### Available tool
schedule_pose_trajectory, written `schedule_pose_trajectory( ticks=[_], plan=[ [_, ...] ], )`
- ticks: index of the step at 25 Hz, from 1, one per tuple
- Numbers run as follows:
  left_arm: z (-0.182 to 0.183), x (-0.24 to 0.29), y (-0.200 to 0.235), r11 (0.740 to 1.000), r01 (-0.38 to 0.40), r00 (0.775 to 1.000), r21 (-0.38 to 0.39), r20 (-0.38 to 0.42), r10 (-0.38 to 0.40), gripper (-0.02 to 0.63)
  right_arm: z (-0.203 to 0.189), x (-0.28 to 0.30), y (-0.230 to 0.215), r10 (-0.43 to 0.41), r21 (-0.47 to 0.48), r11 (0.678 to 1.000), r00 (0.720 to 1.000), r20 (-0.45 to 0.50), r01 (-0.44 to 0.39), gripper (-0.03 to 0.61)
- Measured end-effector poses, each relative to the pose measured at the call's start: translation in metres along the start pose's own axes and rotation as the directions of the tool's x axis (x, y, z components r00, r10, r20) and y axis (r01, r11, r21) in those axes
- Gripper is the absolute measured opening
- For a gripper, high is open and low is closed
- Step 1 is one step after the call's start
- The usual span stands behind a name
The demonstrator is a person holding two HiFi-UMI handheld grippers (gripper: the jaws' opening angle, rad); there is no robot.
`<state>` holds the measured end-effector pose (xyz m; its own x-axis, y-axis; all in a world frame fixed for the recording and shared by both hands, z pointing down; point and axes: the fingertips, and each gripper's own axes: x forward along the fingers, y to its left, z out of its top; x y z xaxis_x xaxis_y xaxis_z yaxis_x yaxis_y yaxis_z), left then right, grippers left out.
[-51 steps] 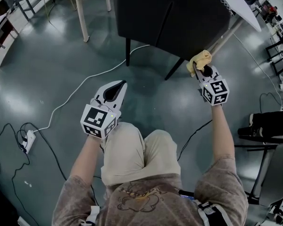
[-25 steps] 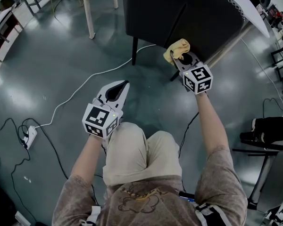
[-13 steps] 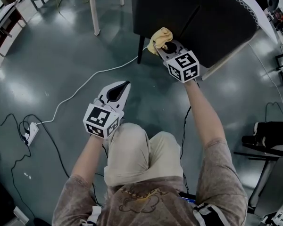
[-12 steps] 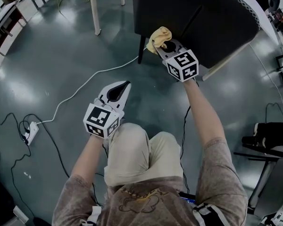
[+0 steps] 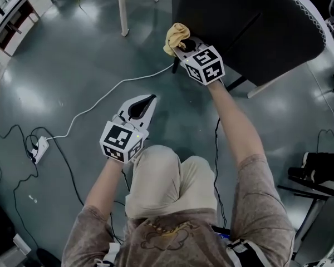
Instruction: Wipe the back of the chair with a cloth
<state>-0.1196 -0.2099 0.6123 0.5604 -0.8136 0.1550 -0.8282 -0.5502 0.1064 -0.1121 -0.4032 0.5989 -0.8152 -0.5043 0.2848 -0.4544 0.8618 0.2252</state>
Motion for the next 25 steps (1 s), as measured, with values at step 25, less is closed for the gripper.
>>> schedule_pose_trajectory(
  ticks=[25],
  plan=[
    [0.013, -0.006, -0.026, 1.000, 0.022, 0.999, 0.001, 0.025, -0.022, 0.009, 0.000, -0.132, 0.007, -0.119, 0.056, 0.992, 0.990, 0.079, 0.115, 0.064]
  ],
)
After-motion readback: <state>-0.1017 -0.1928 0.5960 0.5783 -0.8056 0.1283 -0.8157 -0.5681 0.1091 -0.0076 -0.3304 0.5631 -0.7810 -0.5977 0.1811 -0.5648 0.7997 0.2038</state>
